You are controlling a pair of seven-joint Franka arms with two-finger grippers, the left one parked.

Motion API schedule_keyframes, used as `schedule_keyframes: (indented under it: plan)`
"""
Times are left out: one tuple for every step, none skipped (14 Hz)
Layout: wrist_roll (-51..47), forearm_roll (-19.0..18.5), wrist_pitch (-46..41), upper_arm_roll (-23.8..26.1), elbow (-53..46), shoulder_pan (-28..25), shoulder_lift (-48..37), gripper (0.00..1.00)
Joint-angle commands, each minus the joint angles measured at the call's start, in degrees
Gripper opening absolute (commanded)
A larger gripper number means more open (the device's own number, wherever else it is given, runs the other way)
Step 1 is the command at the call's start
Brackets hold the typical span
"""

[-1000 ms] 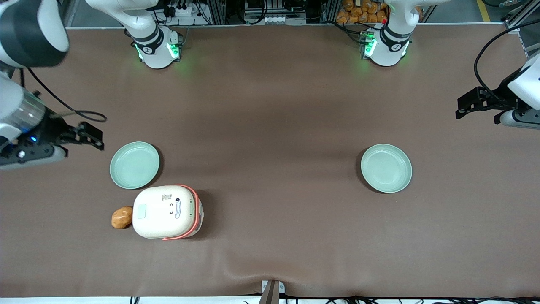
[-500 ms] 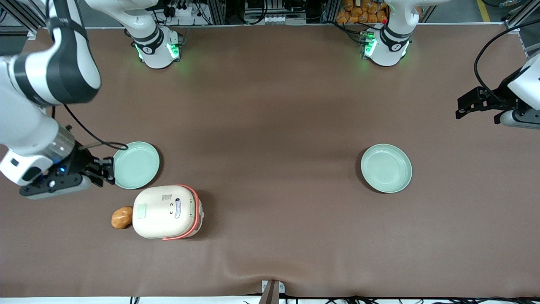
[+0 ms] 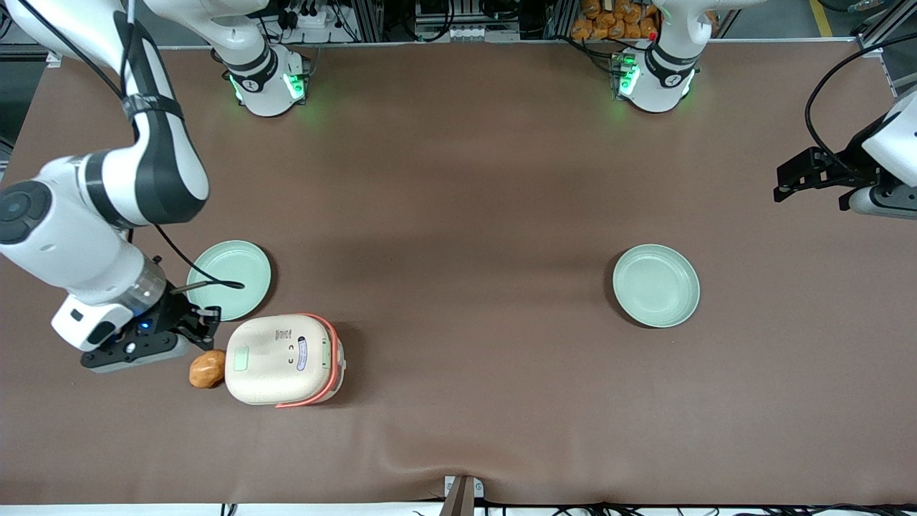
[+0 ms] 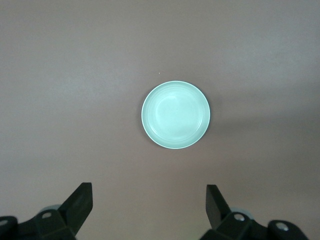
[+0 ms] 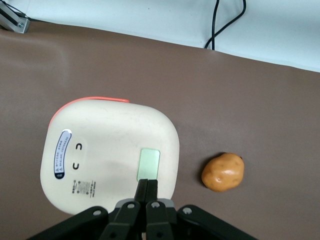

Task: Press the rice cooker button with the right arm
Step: 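Move the right gripper over the white rice cooker's display panel, then lower the closed right gripper onto the cooker's button and press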

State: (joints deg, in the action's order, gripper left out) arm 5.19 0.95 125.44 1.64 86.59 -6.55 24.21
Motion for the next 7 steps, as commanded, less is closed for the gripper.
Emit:
schedule_keyframes:
  plan:
    - [0.5,-0.4,2.9,-0.2,-0.5,-0.7,2.0,0.00]
    - [0.5,-0.4,2.9,-0.3,-0.5,-0.7,2.5,0.00]
    - [0.5,-0.4,3.0,-0.3,-0.5,-0.7,3.3,0.00]
    - [0.5,-0.4,3.1,-0.3,-0.5,-0.8,4.0,0.00]
    - [0.5,-0.4,3.2,-0.3,-0.5,-0.9,4.6,0.00]
    - [0.5,-0.4,3.6,-0.3,-0.5,-0.9,4.9,0.00]
    - [0.5,-0.4,3.6,-0.3,-0.5,-0.9,5.5,0.00]
